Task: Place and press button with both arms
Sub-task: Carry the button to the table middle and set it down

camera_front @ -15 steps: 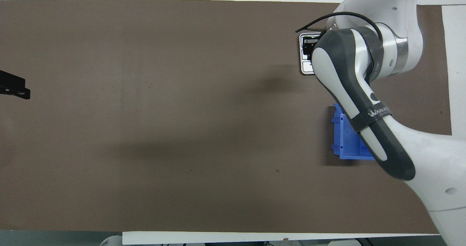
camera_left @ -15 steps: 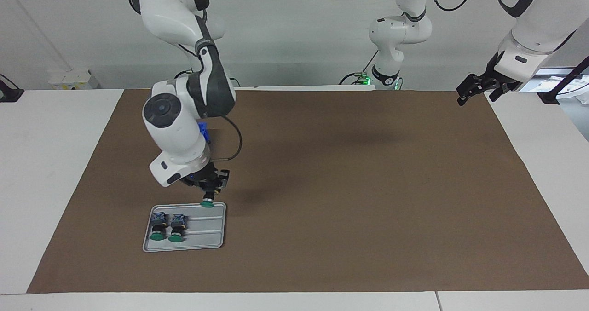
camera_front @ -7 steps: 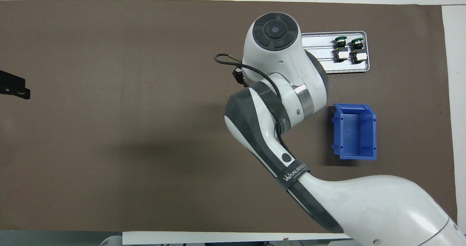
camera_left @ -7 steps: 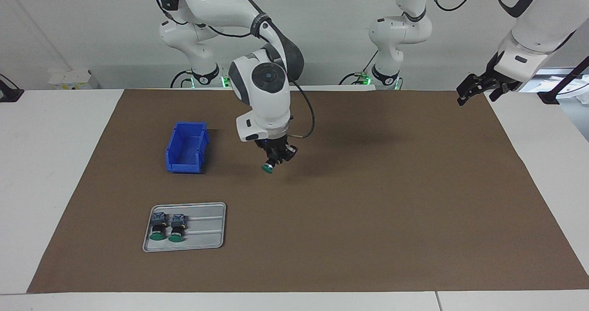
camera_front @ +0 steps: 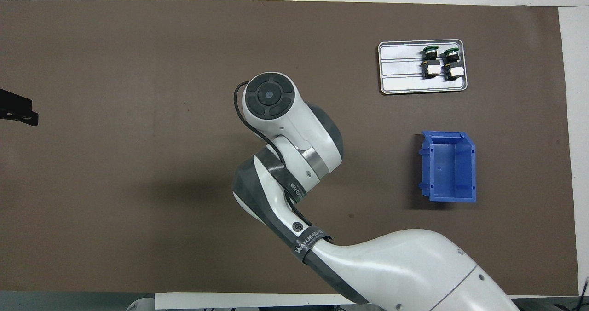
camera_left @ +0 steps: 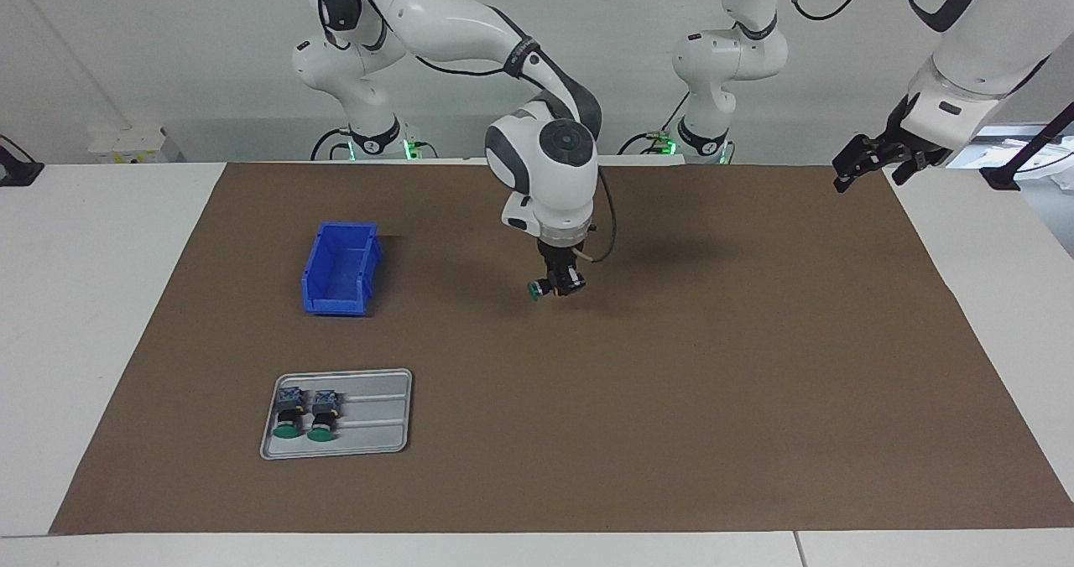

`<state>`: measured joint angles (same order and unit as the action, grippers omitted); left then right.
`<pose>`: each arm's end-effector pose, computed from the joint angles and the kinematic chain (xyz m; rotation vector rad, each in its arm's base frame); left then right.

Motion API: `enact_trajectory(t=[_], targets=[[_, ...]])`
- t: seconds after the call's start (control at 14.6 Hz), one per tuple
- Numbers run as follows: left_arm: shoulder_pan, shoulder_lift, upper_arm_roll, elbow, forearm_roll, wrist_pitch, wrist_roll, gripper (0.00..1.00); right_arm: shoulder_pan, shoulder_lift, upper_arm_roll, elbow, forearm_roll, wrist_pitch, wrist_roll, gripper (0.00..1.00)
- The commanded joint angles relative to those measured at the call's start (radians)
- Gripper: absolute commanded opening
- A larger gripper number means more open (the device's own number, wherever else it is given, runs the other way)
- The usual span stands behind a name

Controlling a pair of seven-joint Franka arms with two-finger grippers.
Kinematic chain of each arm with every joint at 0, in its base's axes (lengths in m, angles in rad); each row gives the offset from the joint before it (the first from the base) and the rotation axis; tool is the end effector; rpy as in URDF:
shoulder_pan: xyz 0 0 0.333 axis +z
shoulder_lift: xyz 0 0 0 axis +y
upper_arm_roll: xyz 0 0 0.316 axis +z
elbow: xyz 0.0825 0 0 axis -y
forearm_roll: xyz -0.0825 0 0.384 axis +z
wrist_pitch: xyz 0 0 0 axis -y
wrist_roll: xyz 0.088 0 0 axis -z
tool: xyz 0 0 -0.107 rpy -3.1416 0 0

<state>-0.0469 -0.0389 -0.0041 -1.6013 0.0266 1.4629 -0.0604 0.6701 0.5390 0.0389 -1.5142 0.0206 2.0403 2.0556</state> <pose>0.5298 -0.0240 0.6225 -3.1056 -0.0170 0.1521 0.5318 0.4522 0.3489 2.4369 -1.9735 -0.0627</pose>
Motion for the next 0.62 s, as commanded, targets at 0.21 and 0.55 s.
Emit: enact_trajectory(t=[0.21, 0.55], targets=[[0.005, -0.022, -0.007, -0.023, 0.016, -0.001, 0.007, 1.00, 0.032, 0.073, -0.004, 0.011, 0.019, 0.087, 0.175, 0.05], [0.007, -0.024, -0.007, -0.025, 0.016, -0.001, 0.004, 1.00, 0.040, 0.088, -0.004, 0.008, 0.018, 0.103, 0.239, 0.47]])
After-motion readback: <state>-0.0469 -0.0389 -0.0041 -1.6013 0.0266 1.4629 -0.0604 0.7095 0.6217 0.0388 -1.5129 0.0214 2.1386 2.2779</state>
